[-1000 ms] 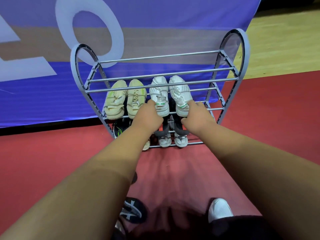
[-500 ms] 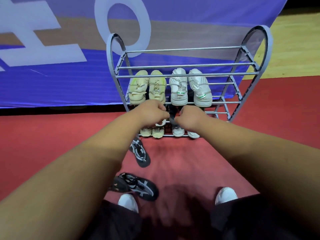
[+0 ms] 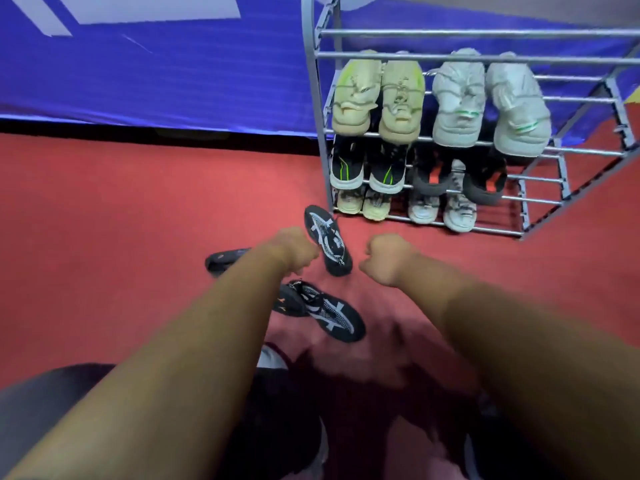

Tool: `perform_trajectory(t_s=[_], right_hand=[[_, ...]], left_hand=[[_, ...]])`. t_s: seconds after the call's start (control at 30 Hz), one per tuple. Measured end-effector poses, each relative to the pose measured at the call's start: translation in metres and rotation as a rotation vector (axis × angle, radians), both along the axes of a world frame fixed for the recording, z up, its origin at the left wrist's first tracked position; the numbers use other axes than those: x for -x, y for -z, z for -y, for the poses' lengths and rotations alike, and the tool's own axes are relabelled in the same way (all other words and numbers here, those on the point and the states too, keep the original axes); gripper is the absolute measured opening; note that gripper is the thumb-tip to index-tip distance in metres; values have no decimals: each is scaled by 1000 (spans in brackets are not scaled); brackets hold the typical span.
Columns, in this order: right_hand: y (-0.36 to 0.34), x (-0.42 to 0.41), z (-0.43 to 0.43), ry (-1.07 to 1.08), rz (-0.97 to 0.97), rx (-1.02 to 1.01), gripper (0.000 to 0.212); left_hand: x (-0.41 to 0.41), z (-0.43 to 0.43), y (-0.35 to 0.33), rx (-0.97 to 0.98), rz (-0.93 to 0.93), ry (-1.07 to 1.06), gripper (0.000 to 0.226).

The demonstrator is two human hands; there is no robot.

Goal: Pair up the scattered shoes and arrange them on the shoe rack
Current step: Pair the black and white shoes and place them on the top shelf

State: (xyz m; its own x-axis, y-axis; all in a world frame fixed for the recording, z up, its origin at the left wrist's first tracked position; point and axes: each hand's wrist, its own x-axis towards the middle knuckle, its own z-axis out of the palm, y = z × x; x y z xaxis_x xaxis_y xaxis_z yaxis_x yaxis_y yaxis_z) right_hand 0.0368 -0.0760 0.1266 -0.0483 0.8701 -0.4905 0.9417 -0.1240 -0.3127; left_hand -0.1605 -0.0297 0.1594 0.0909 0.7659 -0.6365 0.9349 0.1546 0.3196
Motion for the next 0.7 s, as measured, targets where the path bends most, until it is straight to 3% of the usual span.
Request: perform_trajectory(t_s=[0.17, 0.4, 0.5, 0.6, 0.7], right_hand=[[68, 5, 9, -44, 63, 147, 40], [114, 12, -24, -61, 97, 183, 39], [131, 21, -37, -43, 96, 197, 42], [151, 33, -52, 1, 21, 236, 55], [167, 45, -66, 58, -56, 225, 74]], left_hand=[[24, 9, 80, 90, -266, 217, 24], [36, 11, 150, 3, -244, 112, 47], [37, 21, 172, -62, -265, 244, 51], [30, 24, 190, -74, -226, 412, 57], [22, 21, 201, -50, -325, 399, 61]])
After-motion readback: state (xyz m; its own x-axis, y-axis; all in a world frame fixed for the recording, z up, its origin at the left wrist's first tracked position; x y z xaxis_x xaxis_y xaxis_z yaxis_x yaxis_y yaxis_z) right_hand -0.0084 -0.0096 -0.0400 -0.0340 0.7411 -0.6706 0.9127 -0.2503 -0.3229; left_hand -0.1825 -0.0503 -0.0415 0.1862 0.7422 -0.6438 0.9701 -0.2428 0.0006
